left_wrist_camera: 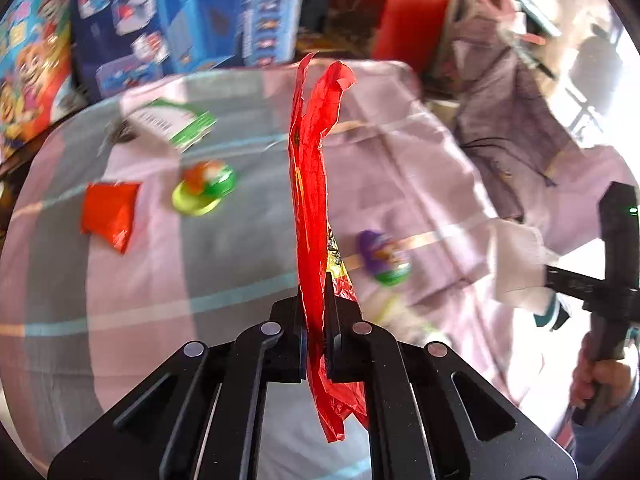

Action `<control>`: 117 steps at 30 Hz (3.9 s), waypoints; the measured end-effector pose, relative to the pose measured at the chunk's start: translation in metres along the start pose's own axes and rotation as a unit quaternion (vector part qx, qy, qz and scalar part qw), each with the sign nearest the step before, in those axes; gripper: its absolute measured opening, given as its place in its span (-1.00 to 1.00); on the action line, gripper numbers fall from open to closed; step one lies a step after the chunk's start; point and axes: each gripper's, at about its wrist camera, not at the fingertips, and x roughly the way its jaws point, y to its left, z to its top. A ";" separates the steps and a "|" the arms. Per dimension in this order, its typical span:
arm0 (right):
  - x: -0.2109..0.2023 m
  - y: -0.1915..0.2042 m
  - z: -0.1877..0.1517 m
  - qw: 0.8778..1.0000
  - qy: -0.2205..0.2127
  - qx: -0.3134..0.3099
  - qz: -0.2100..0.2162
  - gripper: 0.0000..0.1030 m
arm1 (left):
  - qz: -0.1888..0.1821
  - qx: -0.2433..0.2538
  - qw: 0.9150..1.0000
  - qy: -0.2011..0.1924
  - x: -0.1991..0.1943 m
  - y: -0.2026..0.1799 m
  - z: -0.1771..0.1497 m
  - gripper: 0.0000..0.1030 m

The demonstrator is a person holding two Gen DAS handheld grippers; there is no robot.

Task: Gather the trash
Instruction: 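Carry the tissue and red bag over the teal bin and open both grippers, then move both grippers back over the table toward the white jar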

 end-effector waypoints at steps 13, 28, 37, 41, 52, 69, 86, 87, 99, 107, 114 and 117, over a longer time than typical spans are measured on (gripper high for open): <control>-0.074 -0.084 -0.010 0.996 -0.053 0.042 -0.054 -0.89 | -0.087 0.133 0.987 0.005 0.019 -0.163 0.024 -0.88; -0.143 -0.233 -0.048 0.975 -0.092 0.169 -0.107 -0.88 | -0.162 0.226 0.956 0.091 0.092 -0.321 0.002 -0.87; -0.142 -0.276 -0.059 0.966 -0.080 0.215 -0.123 -0.83 | -0.187 0.248 0.937 0.158 0.158 -0.382 -0.011 -0.86; -0.139 -0.287 -0.062 0.962 -0.075 0.230 -0.128 -0.83 | -0.193 0.249 0.930 0.191 0.187 -0.396 -0.021 -0.84; -0.128 -0.294 -0.052 0.961 -0.065 0.234 -0.131 -0.83 | -0.167 0.243 0.940 0.171 0.195 -0.385 -0.017 0.66; -0.092 -0.288 -0.044 0.961 -0.020 0.248 -0.119 0.42 | -0.148 0.235 0.951 0.136 0.150 -0.335 -0.014 0.87; -0.089 -0.222 -0.046 0.968 0.003 0.222 -0.117 0.66 | -0.119 0.195 0.965 0.127 0.110 -0.263 -0.022 0.88; -0.087 -0.216 -0.045 0.969 0.004 0.217 -0.115 0.66 | -0.116 0.192 0.967 0.125 0.107 -0.257 -0.022 0.88; -0.052 -0.112 -0.034 0.986 0.032 0.129 -0.103 0.66 | -0.080 0.100 0.987 0.094 0.067 -0.141 -0.027 0.90; -0.017 -0.042 -0.027 0.991 0.063 0.065 -0.097 0.66 | -0.057 0.042 0.995 0.070 0.043 -0.057 -0.037 0.90; 0.023 0.023 -0.025 0.992 0.098 0.002 -0.085 0.66 | -0.043 -0.010 0.997 0.071 0.040 0.008 -0.050 0.92; 0.040 0.046 -0.025 0.990 0.113 -0.018 -0.080 0.66 | -0.040 -0.027 0.996 0.073 0.041 0.030 -0.057 0.92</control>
